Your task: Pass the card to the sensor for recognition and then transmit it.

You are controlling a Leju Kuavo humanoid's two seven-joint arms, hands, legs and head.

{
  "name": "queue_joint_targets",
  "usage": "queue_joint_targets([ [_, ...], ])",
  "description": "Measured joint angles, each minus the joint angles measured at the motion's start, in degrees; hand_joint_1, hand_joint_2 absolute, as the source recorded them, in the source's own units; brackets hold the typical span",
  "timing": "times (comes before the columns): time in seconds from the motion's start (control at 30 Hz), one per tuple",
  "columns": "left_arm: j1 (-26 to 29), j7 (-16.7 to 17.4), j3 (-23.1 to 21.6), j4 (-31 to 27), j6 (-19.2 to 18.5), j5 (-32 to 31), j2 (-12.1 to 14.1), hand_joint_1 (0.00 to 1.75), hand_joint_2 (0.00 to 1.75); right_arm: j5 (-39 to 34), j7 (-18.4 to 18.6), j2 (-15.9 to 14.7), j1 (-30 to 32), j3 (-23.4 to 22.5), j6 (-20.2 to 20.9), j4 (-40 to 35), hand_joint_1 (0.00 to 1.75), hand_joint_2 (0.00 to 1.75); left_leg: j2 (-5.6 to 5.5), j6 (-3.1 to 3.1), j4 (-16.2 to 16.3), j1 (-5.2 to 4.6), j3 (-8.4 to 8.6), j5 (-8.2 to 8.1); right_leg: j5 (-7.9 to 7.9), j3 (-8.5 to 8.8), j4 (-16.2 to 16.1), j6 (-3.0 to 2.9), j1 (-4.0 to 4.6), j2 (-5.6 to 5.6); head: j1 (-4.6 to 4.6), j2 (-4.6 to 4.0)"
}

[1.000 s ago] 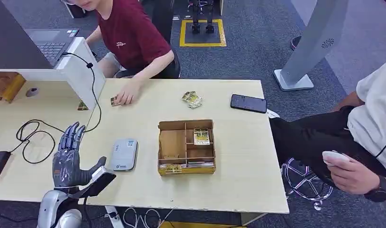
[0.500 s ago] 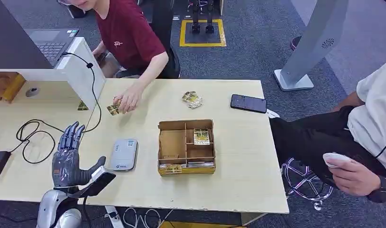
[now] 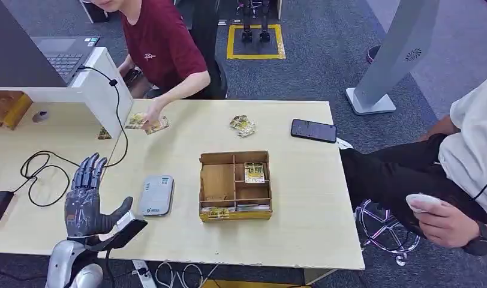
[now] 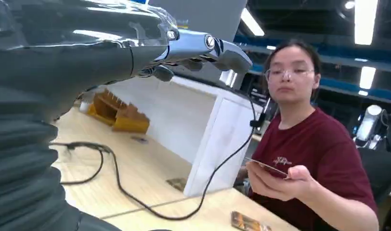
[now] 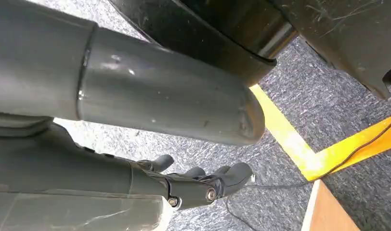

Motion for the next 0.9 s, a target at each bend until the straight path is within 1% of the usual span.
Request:
queue_joint_targets([
  [0.1, 0.0, 0.8, 0.0, 0.0, 0.8, -1.5, 0.0, 0.0, 1.75, 0.0, 0.0, 0.0, 0.0, 0.0, 0.0, 0.0, 0.0, 0.0, 0.0, 0.0, 0.0, 0.0, 0.0, 0.0, 0.0, 0.0, 0.0, 0.0, 0.0, 0.0, 0.0, 0.0],
  [0.5, -0.4, 2.1, 0.0, 0.5, 1.3, -3.0, 0.0, 0.0, 1.75, 0.0, 0.0, 0.0, 0.0, 0.0, 0.0, 0.0, 0.0, 0.0, 0.0, 0.0, 0.0, 0.0, 0.0, 0.0, 0.0, 0.0, 0.0, 0.0, 0.0, 0.0, 0.0, 0.0],
  [0.67, -0.9, 4.2, -0.3, 1.2, 3.5, -7.7, 0.1, 0.0, 1.75, -0.1, 0.0, 0.0, 0.0, 0.0, 0.1, 0.0, 0.0, 0.0, 0.0, 0.0, 0.0, 0.0, 0.0, 0.0, 0.0, 0.0, 0.0, 0.0, 0.0, 0.0, 0.0, 0.0],
  [0.9, -1.5, 5.0, -0.4, 1.8, 3.9, -8.6, 0.2, 0.0, 1.75, -0.2, 0.2, 0.0, 0.0, 0.0, 0.1, 0.0, 0.0, 0.0, 0.0, 0.0, 0.0, 0.0, 0.0, 0.0, 0.0, 0.0, 0.0, 0.0, 0.0, 0.0, 0.0, 0.0],
])
